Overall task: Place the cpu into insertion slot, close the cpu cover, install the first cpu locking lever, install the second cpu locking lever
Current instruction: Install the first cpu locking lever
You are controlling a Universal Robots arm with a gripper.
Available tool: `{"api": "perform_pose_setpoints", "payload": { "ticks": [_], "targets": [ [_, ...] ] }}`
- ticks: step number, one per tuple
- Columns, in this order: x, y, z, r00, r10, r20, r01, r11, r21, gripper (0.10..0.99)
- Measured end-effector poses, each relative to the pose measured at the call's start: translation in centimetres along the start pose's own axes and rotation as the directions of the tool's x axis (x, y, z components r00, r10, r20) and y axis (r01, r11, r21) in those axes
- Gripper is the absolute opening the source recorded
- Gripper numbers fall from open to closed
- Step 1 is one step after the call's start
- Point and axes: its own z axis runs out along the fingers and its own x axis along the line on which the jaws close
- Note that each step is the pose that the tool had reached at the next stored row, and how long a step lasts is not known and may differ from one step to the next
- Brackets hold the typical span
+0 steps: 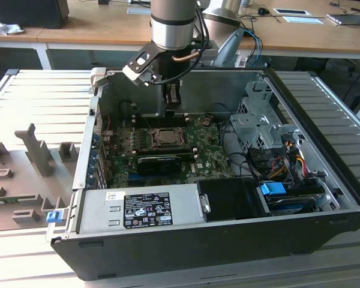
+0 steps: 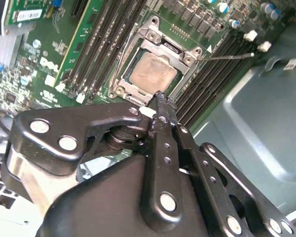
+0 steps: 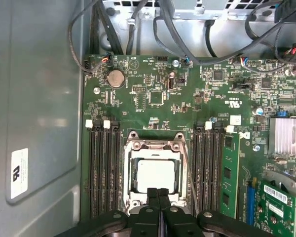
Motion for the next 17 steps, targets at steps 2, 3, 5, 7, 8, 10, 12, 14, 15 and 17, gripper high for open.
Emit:
{"api": "perform_pose_setpoints", "payload": {
  "ticks": [2,3,5,7,8,10,12,14,15,17],
  "targets": [
    [0.00,0.00,-0.01,0.9993,-0.038,-0.0004,0.038,0.9993,0.001,0.106],
    [0.00,0.00,0.00,0.9974,-0.072,-0.0009,0.072,0.9974,0.002,0.106],
    [0.00,0.00,-0.01,0.9941,-0.108,-0.0014,0.108,0.9941,0.002,0.106],
    [0.00,0.00,-0.01,0.9871,-0.160,-0.0022,0.160,0.9871,0.003,0.106],
    [0.00,0.00,-0.01,0.9820,-0.189,-0.0027,0.189,0.9820,0.004,0.106],
    [0.00,-0.05,0.00,0.9749,-0.223,-0.0034,0.223,0.9749,0.004,0.106],
    [0.00,-0.09,0.00,0.9619,-0.273,-0.0042,0.273,0.9619,0.005,0.106],
    [0.00,-0.10,0.00,0.9503,-0.311,-0.0049,0.311,0.9503,0.006,0.106],
    [0.00,-0.10,0.02,0.9390,-0.344,-0.0056,0.344,0.9390,0.007,0.106],
    [0.00,-0.10,0.02,0.9259,-0.378,-0.0063,0.378,0.9258,0.007,0.106]
  ]
}}
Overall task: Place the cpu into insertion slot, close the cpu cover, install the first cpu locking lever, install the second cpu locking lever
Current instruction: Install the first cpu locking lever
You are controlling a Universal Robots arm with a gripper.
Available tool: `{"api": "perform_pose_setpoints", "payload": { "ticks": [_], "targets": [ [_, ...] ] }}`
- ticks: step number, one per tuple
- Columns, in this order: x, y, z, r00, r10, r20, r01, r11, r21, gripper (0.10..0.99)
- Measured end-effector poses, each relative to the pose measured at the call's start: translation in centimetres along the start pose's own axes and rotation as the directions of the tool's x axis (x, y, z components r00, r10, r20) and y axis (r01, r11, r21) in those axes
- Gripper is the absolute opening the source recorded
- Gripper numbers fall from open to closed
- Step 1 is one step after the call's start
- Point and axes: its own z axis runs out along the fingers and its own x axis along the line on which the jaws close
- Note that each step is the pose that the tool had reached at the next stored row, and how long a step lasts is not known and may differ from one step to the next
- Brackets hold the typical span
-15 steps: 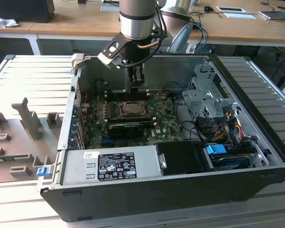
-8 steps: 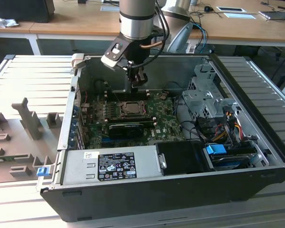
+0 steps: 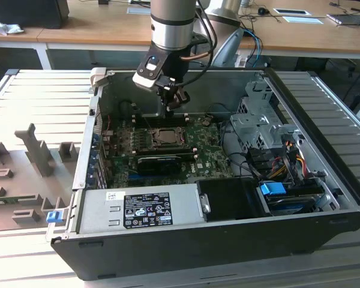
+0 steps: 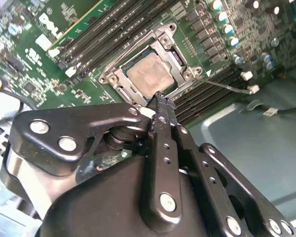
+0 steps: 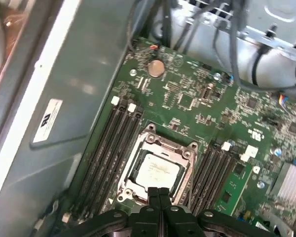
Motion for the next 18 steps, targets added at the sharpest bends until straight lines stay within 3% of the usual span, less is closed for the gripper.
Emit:
{"api": "perform_pose_setpoints", "payload": {
  "ticks": [4,10,15,17,18],
  "targets": [
    [0.00,0.00,0.01,0.9965,-0.083,-0.0011,0.083,0.9965,0.002,0.106],
    [0.00,0.00,0.01,0.9825,-0.186,-0.0027,0.186,0.9825,0.004,0.106],
    [0.00,0.00,0.03,0.9607,-0.278,-0.0043,0.278,0.9606,0.005,0.106],
    [0.00,0.00,0.05,0.9466,-0.322,-0.0052,0.322,0.9466,0.006,0.106],
    [0.00,0.00,0.07,0.9367,-0.350,-0.0058,0.350,0.9367,0.006,0.106]
  ]
}}
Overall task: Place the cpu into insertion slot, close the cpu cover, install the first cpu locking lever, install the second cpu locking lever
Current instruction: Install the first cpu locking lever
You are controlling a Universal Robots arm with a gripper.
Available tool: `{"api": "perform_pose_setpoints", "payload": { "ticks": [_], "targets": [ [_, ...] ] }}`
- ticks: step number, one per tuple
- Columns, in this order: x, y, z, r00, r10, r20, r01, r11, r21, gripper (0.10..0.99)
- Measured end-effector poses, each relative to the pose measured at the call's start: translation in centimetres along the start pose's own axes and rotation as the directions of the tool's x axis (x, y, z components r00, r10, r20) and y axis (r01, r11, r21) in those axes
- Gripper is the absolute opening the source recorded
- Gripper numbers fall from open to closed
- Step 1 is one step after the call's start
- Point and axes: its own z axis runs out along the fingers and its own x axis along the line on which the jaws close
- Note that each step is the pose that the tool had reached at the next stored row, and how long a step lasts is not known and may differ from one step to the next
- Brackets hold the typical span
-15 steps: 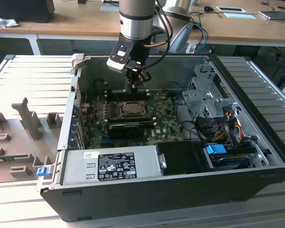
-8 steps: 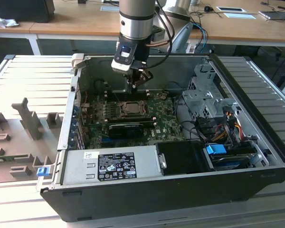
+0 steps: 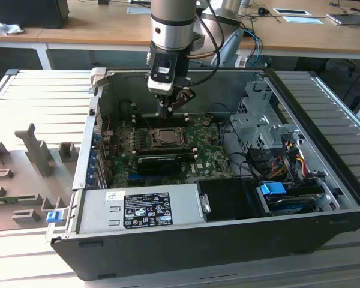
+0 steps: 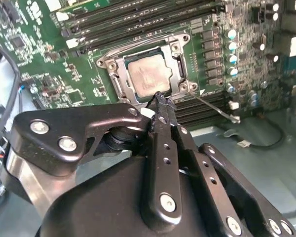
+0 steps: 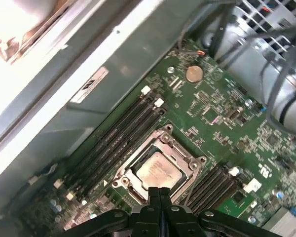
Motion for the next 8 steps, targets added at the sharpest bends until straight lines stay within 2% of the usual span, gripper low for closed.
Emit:
{"api": "perform_pose_setpoints", "payload": {
  "ticks": [2,8],
  "targets": [
    [0.00,0.00,0.03,0.9970,-0.077,-0.0010,0.077,0.9970,0.002,0.106],
    [0.00,0.00,0.05,0.9847,-0.174,-0.0024,0.174,0.9847,0.003,0.106]
  ]
}}
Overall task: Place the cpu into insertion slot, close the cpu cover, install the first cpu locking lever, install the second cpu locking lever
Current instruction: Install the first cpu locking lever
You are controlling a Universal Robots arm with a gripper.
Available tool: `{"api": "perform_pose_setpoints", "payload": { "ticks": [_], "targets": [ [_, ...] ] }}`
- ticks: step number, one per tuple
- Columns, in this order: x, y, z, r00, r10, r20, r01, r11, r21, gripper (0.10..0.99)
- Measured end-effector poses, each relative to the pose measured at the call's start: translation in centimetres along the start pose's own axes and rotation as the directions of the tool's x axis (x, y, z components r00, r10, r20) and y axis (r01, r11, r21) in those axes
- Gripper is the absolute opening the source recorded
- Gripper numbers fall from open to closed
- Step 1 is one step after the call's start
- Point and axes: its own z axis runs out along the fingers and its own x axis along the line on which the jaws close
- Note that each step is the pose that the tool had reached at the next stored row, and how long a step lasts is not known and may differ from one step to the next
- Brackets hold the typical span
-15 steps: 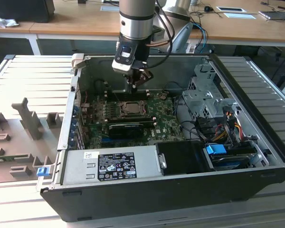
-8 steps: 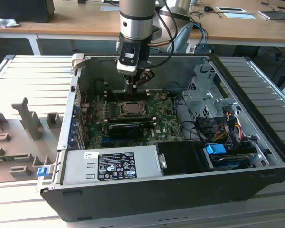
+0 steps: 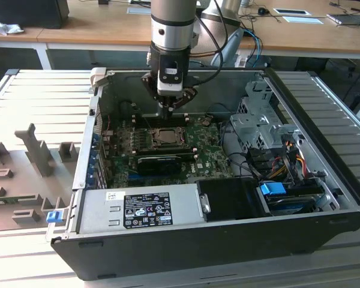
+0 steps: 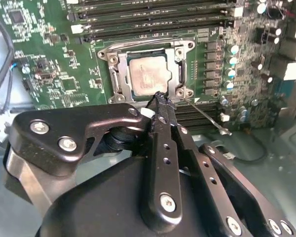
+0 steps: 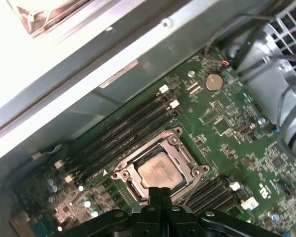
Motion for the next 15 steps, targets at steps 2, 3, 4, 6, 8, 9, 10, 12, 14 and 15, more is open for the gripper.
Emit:
{"api": "perform_pose_setpoints", "payload": {
  "ticks": [2,3,4,6,8,9,10,12,14,15],
  "targets": [
    [0.00,0.00,0.00,0.9993,-0.036,-0.0004,0.036,0.9993,0.001,0.106],
    [0.00,0.00,0.00,0.9986,-0.052,-0.0007,0.052,0.9986,0.001,0.106],
    [0.00,0.00,0.00,0.9974,-0.072,-0.0009,0.072,0.9974,0.001,0.106],
    [0.00,0.00,0.01,0.9936,-0.113,-0.0016,0.113,0.9936,0.002,0.106],
    [0.00,0.00,0.00,0.9878,-0.156,-0.0023,0.156,0.9878,0.003,0.106],
    [0.00,0.00,0.00,0.9848,-0.174,-0.0025,0.174,0.9848,0.003,0.106],
    [0.00,0.00,0.00,0.9815,-0.192,-0.0029,0.192,0.9815,0.004,0.106],
    [0.00,0.00,0.01,0.9723,-0.234,-0.0035,0.234,0.9723,0.004,0.106],
    [0.00,0.00,0.01,0.9634,-0.268,-0.0042,0.268,0.9634,0.005,0.106],
    [0.00,0.00,0.01,0.9504,-0.311,-0.0051,0.311,0.9504,0.006,0.106]
  ]
}}
